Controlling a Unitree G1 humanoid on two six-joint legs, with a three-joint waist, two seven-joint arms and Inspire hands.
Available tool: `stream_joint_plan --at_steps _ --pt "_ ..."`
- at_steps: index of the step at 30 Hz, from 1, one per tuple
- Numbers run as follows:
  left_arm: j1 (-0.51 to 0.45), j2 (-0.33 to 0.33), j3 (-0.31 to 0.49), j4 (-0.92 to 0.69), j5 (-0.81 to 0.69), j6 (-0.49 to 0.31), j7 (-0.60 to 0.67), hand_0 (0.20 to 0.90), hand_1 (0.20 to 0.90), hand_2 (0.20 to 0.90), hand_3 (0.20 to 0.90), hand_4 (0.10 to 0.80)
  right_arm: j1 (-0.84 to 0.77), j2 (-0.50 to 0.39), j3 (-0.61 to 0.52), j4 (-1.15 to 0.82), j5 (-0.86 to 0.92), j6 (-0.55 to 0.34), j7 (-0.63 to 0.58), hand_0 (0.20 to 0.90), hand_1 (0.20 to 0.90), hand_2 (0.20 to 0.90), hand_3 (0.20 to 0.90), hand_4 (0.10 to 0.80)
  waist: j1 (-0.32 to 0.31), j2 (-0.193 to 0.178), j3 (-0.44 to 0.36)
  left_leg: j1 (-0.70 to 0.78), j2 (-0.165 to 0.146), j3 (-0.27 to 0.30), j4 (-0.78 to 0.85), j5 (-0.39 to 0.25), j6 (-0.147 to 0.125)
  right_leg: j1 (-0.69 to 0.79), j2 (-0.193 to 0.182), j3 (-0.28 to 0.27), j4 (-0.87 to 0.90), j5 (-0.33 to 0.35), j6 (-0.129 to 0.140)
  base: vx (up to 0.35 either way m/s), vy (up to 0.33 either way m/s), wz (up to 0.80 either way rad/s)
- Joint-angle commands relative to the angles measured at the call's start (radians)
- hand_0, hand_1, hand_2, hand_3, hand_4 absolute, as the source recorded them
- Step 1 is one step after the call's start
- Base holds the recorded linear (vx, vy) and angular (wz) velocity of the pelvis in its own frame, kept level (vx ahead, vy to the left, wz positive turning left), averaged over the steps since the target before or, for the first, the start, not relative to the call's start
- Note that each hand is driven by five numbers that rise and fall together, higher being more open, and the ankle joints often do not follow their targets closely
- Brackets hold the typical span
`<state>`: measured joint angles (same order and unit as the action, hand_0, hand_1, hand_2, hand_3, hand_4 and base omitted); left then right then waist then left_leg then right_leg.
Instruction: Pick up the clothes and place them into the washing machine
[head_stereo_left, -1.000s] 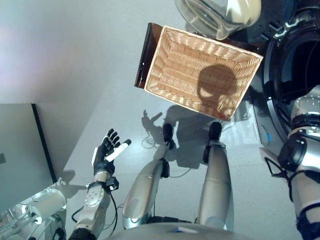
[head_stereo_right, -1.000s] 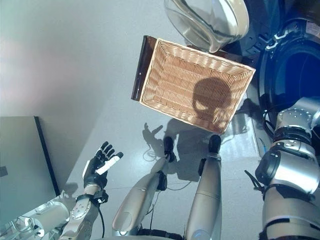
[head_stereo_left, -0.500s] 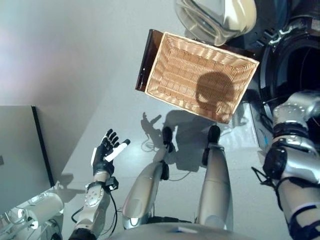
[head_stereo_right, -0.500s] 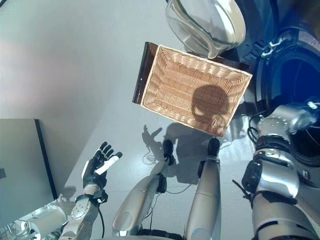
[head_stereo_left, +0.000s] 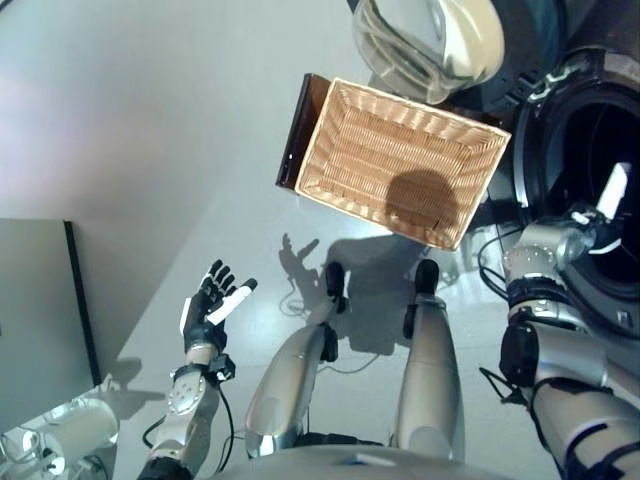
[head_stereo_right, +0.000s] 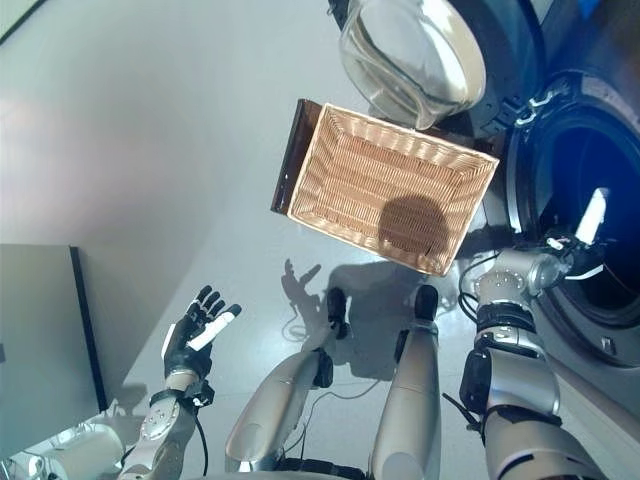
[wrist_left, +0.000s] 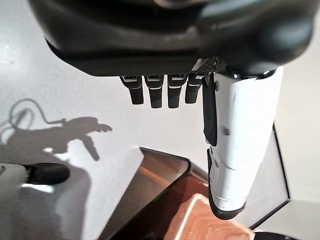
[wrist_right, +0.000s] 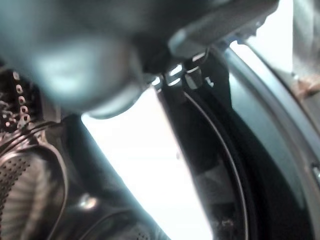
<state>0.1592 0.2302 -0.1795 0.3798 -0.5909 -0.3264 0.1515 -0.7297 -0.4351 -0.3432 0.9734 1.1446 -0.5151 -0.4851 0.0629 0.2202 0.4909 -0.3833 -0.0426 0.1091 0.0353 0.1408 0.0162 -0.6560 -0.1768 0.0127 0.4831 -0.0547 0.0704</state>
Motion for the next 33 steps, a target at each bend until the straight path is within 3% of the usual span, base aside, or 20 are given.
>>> stream_joint_plan --at_steps 1,9,19,30,33 --pt "0.058 0.042 0.097 0.003 -0.012 -0.058 0.014 0.900 0.900 0.900 0.900 0.800 0.062 -0.026 0.039 -0.061 -0.075 -0.031 0.054 0.900 0.900 0.900 0.900 0.800 -0.017 -0.011 -0.037 -0.062 0.003 -0.006 0.099 -0.074 -0.042 0.088 0.011 -0.035 -0.117 0.032 -0.003 0.063 0.001 -0.07" --pt "0.059 0.024 0.153 0.060 0.011 -0.052 0.013 0.900 0.900 0.900 0.900 0.800 0.206 0.057 0.023 -0.050 -0.094 -0.011 0.090 0.900 0.900 0.900 0.900 0.800 -0.017 -0.053 -0.079 0.054 0.018 -0.008 0.096 -0.110 -0.038 0.251 0.025 -0.055 -0.209 0.041 0.007 0.074 -0.008 -0.05" --pt "0.056 -0.005 0.221 0.169 0.093 -0.047 0.037 0.900 0.900 0.900 0.900 0.800 0.424 0.174 0.101 -0.133 -0.261 0.041 0.113 0.900 0.900 0.900 0.900 0.800 -0.024 -0.127 -0.180 0.212 0.048 -0.005 0.029 -0.116 -0.044 0.435 0.047 -0.085 -0.347 0.053 0.018 0.091 -0.033 -0.04" --pt "0.003 -0.012 0.237 0.385 0.201 -0.014 0.046 0.900 0.900 0.900 0.900 0.800 0.535 0.215 0.148 -0.040 -0.302 0.111 0.195 0.900 0.900 0.900 0.900 0.800 -0.036 -0.196 -0.314 0.349 0.063 0.011 -0.053 -0.108 -0.049 0.567 0.065 -0.097 -0.426 0.070 0.032 0.081 -0.033 -0.03" --pt "-0.013 -0.008 0.250 0.439 0.219 -0.012 0.050 0.900 0.900 0.900 0.900 0.800 0.557 0.207 0.202 -0.020 -0.418 0.152 0.188 0.900 0.900 0.900 0.900 0.800 -0.037 -0.213 -0.350 0.377 0.067 0.022 -0.055 -0.114 -0.050 0.590 0.072 -0.088 -0.442 0.076 0.033 0.038 -0.033 -0.18"
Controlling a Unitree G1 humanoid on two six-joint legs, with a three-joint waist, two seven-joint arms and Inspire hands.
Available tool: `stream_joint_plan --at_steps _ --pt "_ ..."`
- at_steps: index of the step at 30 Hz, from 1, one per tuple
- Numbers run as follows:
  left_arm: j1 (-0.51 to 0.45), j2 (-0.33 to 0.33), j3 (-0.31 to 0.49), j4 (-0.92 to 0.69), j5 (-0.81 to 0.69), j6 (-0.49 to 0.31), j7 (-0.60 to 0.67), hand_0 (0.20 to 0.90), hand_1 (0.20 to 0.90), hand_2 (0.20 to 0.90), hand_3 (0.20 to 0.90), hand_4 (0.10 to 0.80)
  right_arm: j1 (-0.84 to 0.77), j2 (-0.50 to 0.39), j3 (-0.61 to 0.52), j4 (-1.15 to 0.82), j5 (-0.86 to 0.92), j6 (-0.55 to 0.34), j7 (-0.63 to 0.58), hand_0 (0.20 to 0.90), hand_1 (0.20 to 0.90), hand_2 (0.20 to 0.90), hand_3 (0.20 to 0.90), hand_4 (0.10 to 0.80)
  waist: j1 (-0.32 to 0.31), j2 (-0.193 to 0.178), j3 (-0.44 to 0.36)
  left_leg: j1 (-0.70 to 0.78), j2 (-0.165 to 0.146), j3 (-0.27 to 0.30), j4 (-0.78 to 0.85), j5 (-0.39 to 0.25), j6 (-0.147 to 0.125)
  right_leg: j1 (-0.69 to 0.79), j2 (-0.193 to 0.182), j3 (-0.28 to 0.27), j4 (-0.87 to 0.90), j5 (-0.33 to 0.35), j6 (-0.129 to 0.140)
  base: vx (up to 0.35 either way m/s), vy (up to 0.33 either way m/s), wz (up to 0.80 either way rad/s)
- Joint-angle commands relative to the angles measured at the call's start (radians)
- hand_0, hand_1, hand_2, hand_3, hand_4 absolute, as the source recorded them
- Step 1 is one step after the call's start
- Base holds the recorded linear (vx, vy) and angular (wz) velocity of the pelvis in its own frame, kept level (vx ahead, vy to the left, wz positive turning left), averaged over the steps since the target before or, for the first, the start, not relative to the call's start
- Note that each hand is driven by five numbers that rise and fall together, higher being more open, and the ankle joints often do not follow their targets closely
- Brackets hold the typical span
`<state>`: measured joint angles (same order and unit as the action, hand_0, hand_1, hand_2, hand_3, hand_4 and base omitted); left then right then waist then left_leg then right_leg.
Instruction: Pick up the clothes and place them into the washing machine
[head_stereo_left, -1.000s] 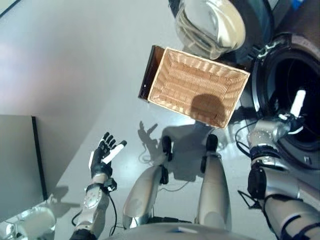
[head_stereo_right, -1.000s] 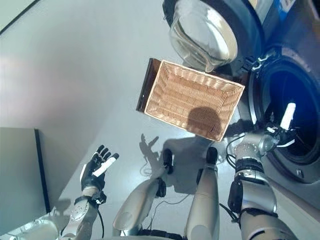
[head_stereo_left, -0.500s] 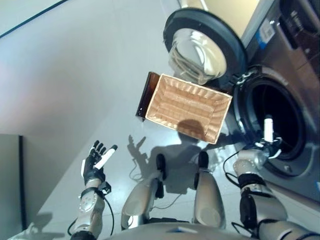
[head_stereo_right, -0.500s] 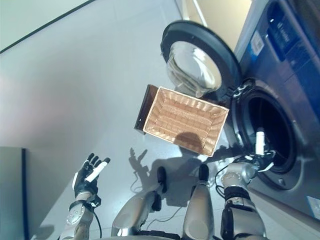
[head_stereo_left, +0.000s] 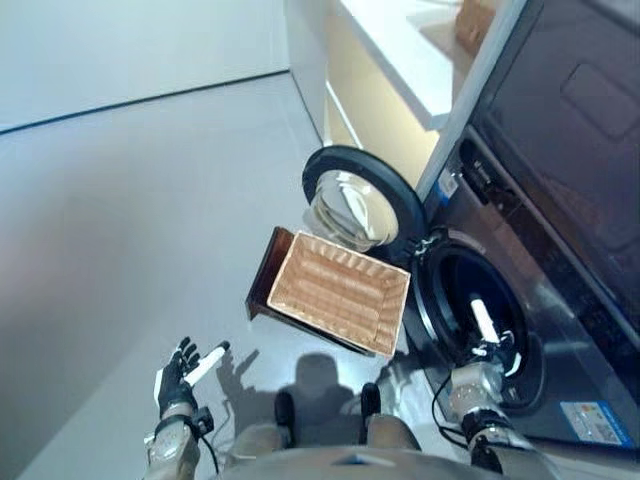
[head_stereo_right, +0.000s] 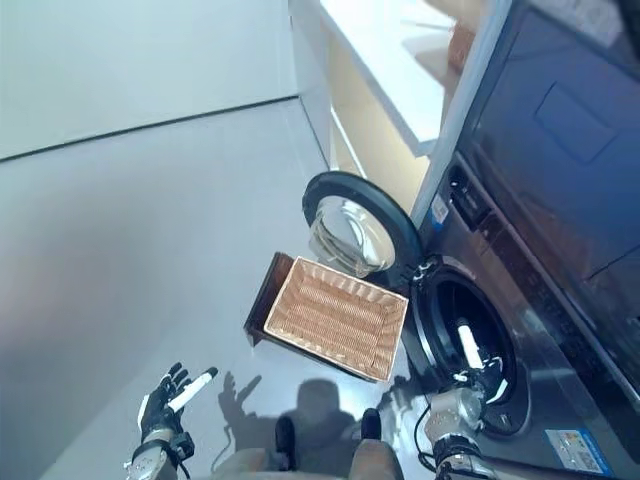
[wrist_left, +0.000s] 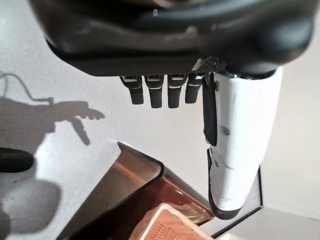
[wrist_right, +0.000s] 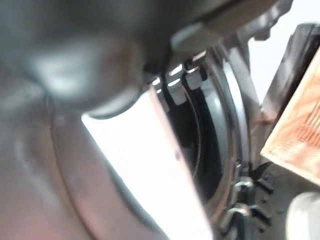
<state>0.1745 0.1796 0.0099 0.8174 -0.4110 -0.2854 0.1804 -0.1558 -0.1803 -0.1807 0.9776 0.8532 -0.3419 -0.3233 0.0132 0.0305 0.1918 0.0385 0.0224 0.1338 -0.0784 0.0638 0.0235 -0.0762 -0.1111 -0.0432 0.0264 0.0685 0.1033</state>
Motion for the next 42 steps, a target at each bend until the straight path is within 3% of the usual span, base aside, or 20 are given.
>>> stream_joint_plan --at_steps 1,4,13,25,42 --pt "-0.031 0.043 0.061 0.012 0.042 -0.051 0.020 0.900 0.900 0.900 0.900 0.800 -0.014 -0.050 0.066 -0.030 -0.175 -0.011 0.019 0.900 0.900 0.900 0.900 0.800 0.013 -0.027 -0.061 -0.039 0.002 0.001 0.061 -0.040 -0.057 0.014 0.009 -0.028 0.015 -0.047 0.002 0.023 -0.034 -0.22" --pt "-0.048 0.052 0.064 0.047 0.078 -0.048 0.022 0.900 0.900 0.900 0.900 0.800 0.007 -0.064 0.148 -0.057 -0.359 0.032 0.007 0.900 0.900 0.900 0.900 0.800 0.008 -0.040 -0.083 -0.004 0.006 0.015 0.060 -0.043 -0.056 0.038 0.017 -0.012 0.019 -0.048 0.002 0.022 -0.036 -0.18" --pt "-0.060 0.060 0.068 0.097 0.148 -0.051 0.002 0.900 0.900 0.900 0.900 0.800 0.104 -0.061 0.183 -0.073 -0.533 0.058 0.026 0.900 0.900 0.900 0.900 0.800 -0.006 -0.058 -0.138 0.044 0.010 0.033 0.055 -0.053 -0.053 0.086 0.031 -0.005 -0.001 -0.047 0.007 -0.007 -0.009 -0.08" --pt "-0.050 0.068 0.092 0.161 0.181 -0.045 -0.011 0.900 0.900 0.900 0.900 0.800 0.179 -0.018 0.168 -0.015 -0.483 0.056 0.076 0.900 0.900 0.900 0.900 0.800 -0.008 -0.082 -0.182 0.075 0.021 0.043 -0.005 -0.022 -0.060 0.112 0.047 -0.015 -0.042 -0.027 0.015 -0.027 0.000 -0.02" --pt "-0.076 0.044 0.042 0.195 0.191 -0.037 -0.006 0.900 0.900 0.900 0.900 0.800 0.148 0.019 0.191 0.029 -0.459 0.056 0.064 0.900 0.900 0.900 0.900 0.800 -0.006 -0.087 -0.196 0.090 0.009 0.040 0.029 -0.055 -0.047 0.137 0.033 -0.011 -0.034 -0.034 0.015 0.005 0.004 -0.01"
